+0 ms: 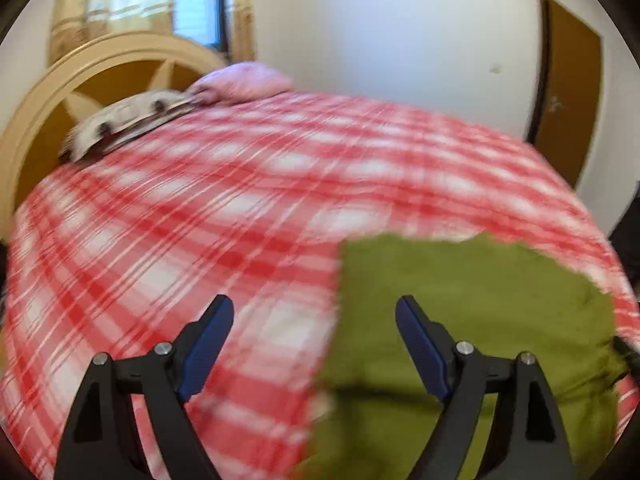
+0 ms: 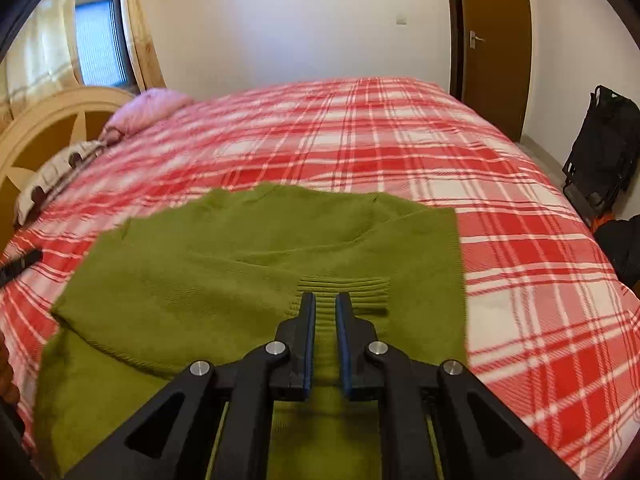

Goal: Fold small clothes

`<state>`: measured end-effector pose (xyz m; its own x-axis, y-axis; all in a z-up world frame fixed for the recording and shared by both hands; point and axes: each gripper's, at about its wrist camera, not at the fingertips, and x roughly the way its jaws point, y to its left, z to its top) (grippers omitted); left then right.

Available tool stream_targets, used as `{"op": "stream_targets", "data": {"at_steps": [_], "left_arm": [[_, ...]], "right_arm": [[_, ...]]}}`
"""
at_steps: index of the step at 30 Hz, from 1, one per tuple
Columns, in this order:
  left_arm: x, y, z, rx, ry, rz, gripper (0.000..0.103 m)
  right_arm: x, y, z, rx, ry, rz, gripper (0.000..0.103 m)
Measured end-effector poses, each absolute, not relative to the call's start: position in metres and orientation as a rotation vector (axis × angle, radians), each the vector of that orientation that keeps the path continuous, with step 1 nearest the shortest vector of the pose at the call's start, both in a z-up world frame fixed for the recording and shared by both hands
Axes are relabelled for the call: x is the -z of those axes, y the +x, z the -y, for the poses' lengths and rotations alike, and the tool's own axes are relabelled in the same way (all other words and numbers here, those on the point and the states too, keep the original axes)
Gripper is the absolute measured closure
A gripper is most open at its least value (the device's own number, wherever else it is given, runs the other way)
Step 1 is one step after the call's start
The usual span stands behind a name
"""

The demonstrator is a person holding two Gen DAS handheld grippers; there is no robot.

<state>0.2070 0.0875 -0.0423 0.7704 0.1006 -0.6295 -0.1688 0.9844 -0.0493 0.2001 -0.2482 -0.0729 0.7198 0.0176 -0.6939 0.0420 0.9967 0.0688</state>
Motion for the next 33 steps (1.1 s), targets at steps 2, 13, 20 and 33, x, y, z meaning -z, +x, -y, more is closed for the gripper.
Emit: {"op": "stream_targets", "data": {"at_steps": [2,13,20,33], "left_arm": [[0.046,0.226,-0.071,-0.119,-0.098,-0.681,0.017],[0.116,0.279,-0.091,-0.227,-0.235,-0.886,0.007],[0.122,0.295,-0.088,-0.272,-0.178,-0.928,0.000],[0.102,0.265,-0.100,-0.149,-0.188,-0.940,0.000]], "right_arm": [[0.084,0.211,0.246,0.043,0.060,-0.791,0.093],[0.103,0.221,0.253,0.058,0.074,-0.821,0.093],[0.106,0.232,0.243,0.085,0.006,-0.837,0.093],[0.093,0.199,0.241,0.043,-0.039,-0.882,0.093]]}}
